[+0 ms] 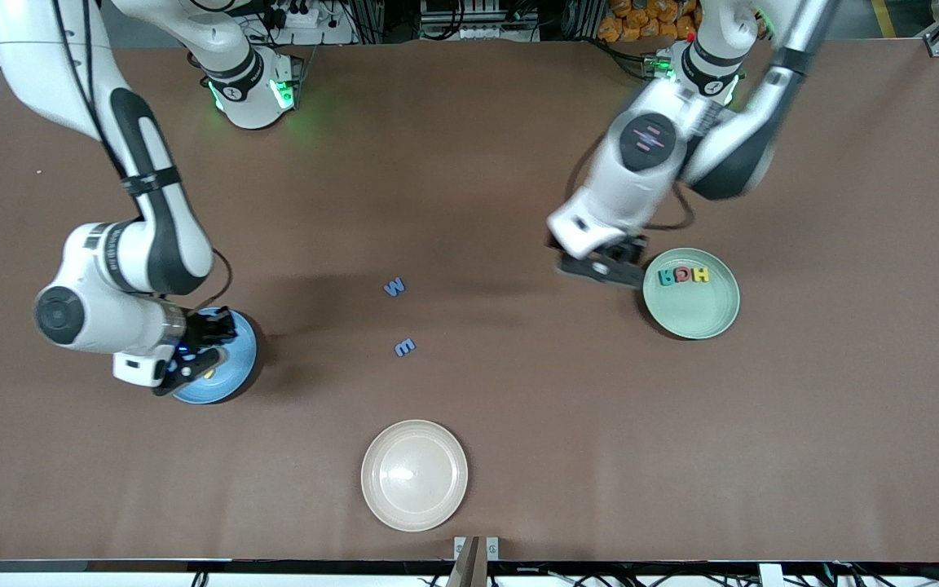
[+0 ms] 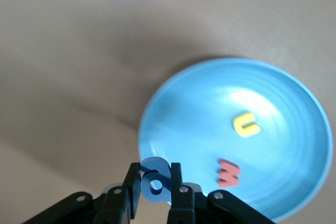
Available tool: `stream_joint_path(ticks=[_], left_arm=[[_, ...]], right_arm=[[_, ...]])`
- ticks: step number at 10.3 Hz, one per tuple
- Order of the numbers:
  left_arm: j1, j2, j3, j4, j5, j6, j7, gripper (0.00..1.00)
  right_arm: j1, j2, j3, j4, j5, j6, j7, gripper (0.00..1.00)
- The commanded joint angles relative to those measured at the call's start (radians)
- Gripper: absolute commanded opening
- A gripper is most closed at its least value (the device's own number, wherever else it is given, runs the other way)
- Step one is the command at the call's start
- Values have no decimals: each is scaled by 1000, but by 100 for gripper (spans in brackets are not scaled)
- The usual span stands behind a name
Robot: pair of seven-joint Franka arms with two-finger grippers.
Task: Sort upper and lower case letters into plates
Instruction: 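Drop the blue a on the blue plate while the left gripper reaches the M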
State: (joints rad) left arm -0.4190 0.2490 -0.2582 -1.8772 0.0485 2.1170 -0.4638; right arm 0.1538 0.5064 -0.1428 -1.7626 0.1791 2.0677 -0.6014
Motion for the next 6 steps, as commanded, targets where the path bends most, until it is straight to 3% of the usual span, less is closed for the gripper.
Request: stream_joint_path(ticks=[1,2,3,6], left_arm=[[-111,116,14,139,-10,-25,-91,100],[-163,142,19,170,-10,-25,-116,100],[-202,166,19,202,-3,-25,-165,100],[-296,306,25,349,-1,-23,-382,100]], right_arm=[[9,6,-4,-21,0,11,-3,3],[9,11,-4,-18,2,14,-3,56],[6,12,-4,-14,0,31,-11,100],[0,26,-4,8,2,52,-1,100]])
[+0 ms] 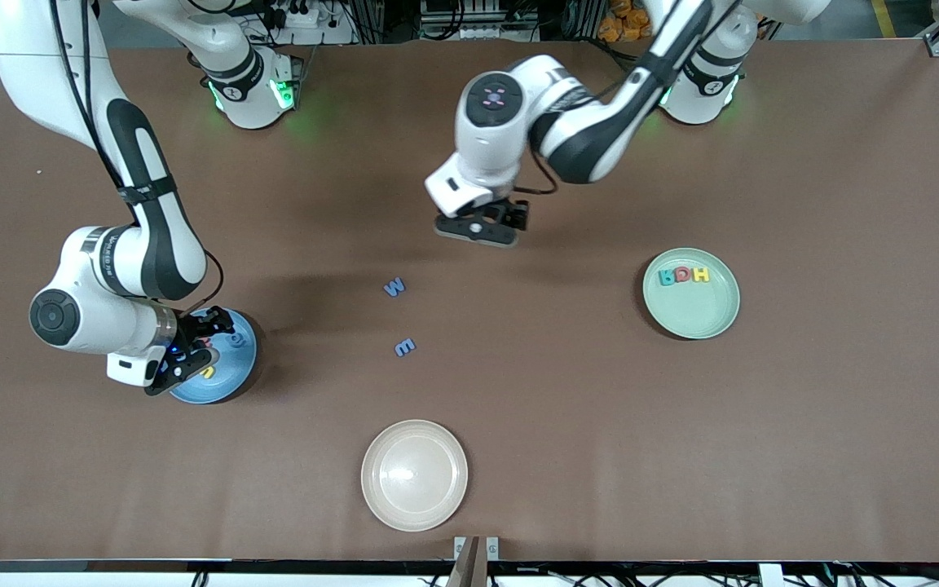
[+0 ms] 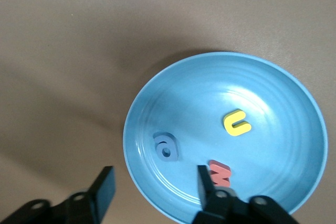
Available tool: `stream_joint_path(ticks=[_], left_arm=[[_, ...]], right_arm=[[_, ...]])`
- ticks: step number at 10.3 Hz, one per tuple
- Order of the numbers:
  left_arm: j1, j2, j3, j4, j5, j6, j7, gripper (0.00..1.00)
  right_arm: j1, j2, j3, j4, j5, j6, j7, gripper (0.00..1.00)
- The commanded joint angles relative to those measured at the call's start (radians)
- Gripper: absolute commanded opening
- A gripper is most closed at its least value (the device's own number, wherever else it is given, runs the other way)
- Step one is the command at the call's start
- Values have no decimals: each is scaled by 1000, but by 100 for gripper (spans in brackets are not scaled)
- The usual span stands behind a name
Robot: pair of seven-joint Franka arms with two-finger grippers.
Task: Sort upper and lower case letters into plates
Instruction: 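Drop the blue a on the blue plate while the left gripper reaches the M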
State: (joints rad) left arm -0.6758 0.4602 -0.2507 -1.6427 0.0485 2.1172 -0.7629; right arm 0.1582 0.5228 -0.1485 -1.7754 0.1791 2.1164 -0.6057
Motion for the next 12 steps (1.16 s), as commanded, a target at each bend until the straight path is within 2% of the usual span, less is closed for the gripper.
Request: stream_joint_path(ticks=[1,3,5,7,9,12], left_arm=[[-71,144,24,150,31,-19,-128,100],[-128,249,37,252,80,-3,-319,100],[-172,297,115,273,80,90,-459,100],[-173,352,136,314,76,177,-643,100],[-174,417,154,394,74,182,-795,100],[-176,475,156,458,73,268,-935,100]], right_arm=[[-6,29,1,48,0,2,-2,100],[-29,48,1,89,2,2,1,100],[-43,58,1,99,11,19,4,100],[-54,71,1,125,13,25,6,100],[-43,88,3,161,16,19,35,100],[4,98,7,209,16,14,200,100]])
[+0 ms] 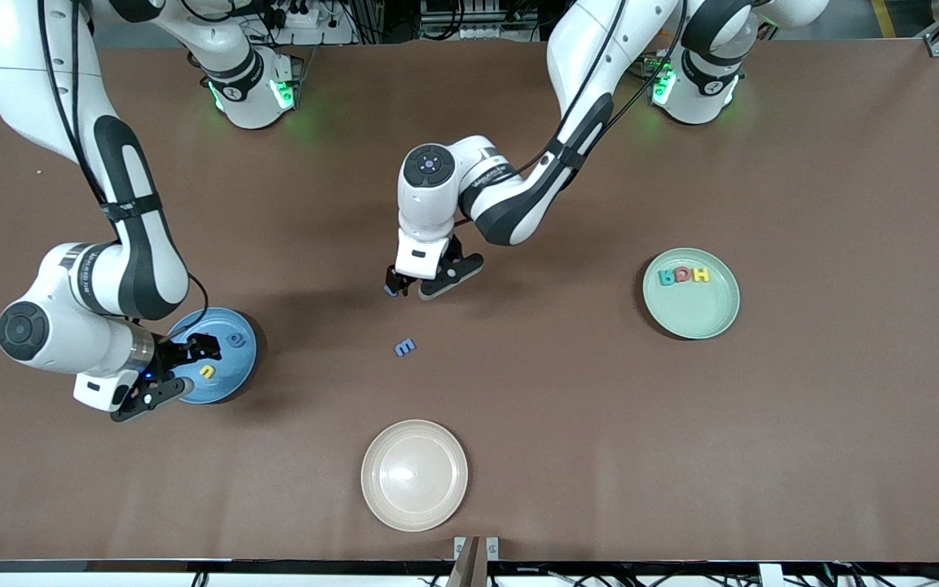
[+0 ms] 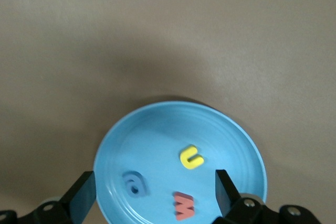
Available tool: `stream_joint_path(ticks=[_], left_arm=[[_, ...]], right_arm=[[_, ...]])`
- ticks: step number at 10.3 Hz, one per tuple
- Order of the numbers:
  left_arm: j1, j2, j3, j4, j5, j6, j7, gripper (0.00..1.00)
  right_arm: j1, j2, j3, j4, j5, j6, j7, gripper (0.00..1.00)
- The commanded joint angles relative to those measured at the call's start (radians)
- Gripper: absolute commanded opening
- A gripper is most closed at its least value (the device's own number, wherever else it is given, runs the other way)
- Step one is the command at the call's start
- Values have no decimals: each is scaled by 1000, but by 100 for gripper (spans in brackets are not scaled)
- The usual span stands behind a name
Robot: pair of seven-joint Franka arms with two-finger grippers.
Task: Sort upper and lower case letters into plates
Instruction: 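Grasp the blue M with the left gripper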
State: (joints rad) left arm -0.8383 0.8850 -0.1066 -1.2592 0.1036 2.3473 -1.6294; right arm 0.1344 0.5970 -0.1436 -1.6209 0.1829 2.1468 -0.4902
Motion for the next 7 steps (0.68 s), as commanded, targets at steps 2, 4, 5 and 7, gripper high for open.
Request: stream_joint_path(ticks=[2,4,5,7], left_arm=[[-50,83,43,80,19,87,52,100],[-76,97,53,80,19,87,370,100],[-82,89,60,78,24,86,495,100],[-107,88,99,78,25,89,797,100]], right_arm=[[50,-28,2,58,10,-77,229,100],[51,-91,-2,42,1,-107,260,100],[47,-109,-2,20,1,-97,262,100],[31,-140,-11,3,0,-110,259,100]])
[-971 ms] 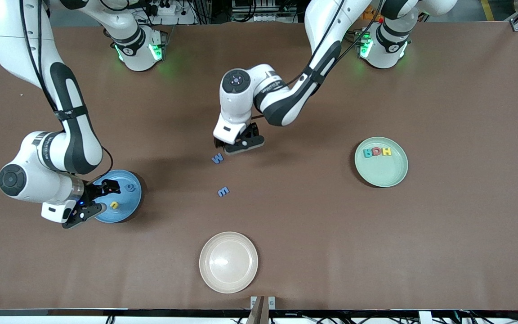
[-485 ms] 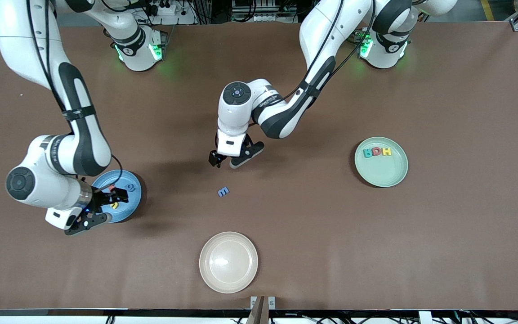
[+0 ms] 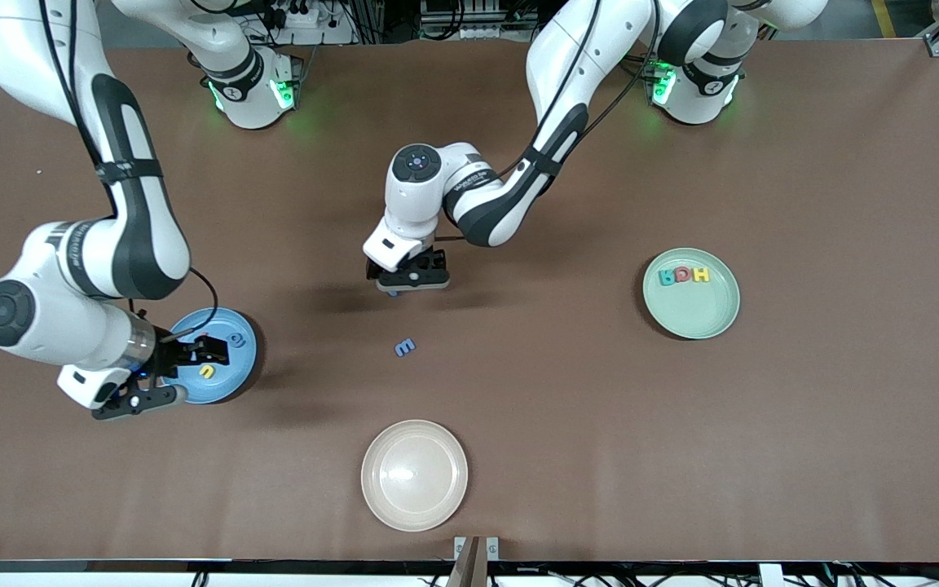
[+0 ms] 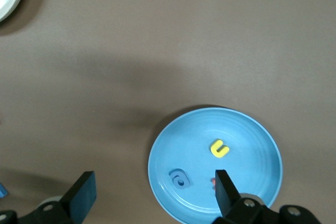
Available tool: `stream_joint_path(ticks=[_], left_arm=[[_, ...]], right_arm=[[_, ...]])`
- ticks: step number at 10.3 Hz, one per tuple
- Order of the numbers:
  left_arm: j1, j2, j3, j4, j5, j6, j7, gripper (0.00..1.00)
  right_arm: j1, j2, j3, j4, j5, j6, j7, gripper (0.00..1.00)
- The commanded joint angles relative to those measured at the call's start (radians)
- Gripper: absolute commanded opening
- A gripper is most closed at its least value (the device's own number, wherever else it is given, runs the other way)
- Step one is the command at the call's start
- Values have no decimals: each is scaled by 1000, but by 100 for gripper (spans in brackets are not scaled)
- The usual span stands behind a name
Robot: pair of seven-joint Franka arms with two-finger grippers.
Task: Sort upper and lower case letters into plates
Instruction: 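Grasp the blue M with the left gripper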
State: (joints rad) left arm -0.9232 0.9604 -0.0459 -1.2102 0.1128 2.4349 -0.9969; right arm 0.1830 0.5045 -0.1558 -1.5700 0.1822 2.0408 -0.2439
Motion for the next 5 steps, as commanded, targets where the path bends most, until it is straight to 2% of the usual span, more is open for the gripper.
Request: stream_joint_path(ticks=[1,3,5], left_arm=[[-26,11,40,31,16,10,345,100],[-22,18,41,29,13,74,606,100],[-26,23,43,28,15,104,736,100]], right_arm=[[-20,-55,-1,-64,-3,-2,5,100],[-23,-52,-2,-64,-4,1,3,100],[-25,-49,-2,-65,-4,6,3,100]])
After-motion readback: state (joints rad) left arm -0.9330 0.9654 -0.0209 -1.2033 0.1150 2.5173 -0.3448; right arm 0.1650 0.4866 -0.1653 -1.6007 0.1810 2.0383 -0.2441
